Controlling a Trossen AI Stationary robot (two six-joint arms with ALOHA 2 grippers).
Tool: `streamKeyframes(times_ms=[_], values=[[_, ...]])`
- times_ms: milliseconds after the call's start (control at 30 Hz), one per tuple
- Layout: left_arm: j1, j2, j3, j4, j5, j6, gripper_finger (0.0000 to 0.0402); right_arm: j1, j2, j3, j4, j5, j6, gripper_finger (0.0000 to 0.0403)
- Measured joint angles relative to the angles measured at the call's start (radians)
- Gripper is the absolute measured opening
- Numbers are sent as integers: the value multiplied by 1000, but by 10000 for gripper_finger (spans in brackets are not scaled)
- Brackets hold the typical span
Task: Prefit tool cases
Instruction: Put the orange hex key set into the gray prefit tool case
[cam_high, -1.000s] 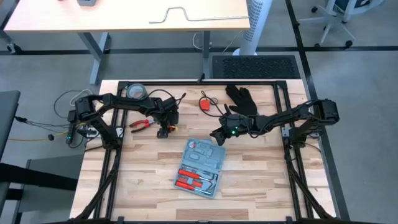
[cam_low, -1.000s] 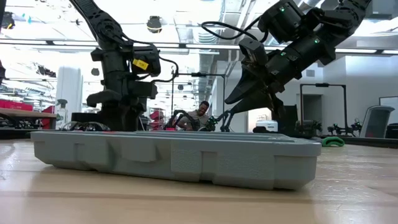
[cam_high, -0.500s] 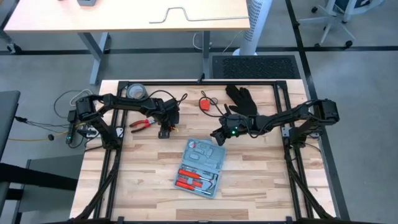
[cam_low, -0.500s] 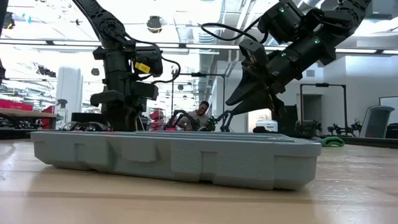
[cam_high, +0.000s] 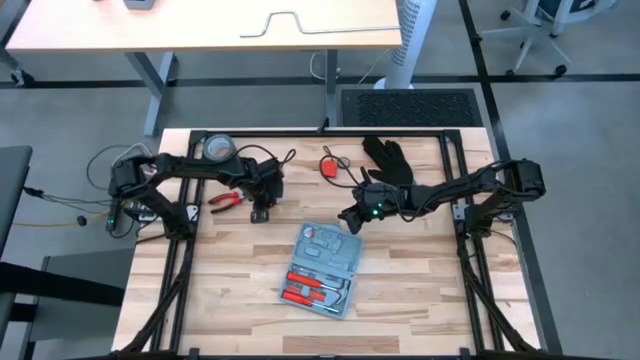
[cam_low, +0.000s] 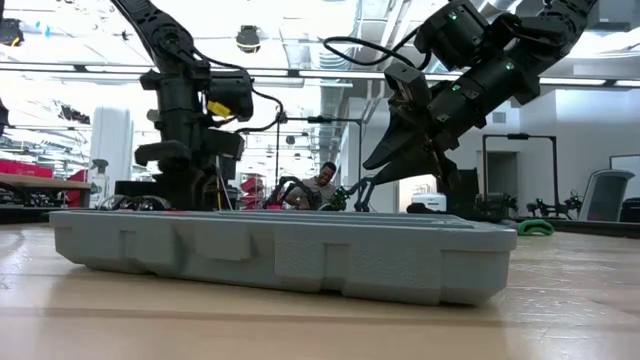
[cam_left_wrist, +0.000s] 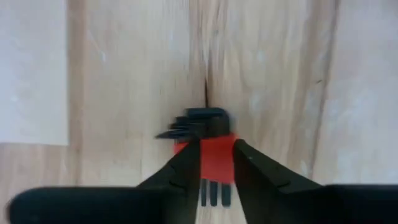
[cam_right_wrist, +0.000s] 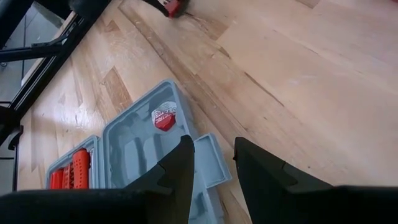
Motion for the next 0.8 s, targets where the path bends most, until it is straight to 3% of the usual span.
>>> streamKeyframes(times_ms=[300,567,800], values=[[0,-35,3,2,67,-28,4,-18,-2,0,2,-19,-1,127],[0,-64,5,-10,64,-86,1,-28,1,49,28,-29,-24,127],[0,-225,2,-30,52,-200,0,-73,157,274,-24,-89,-147,127]])
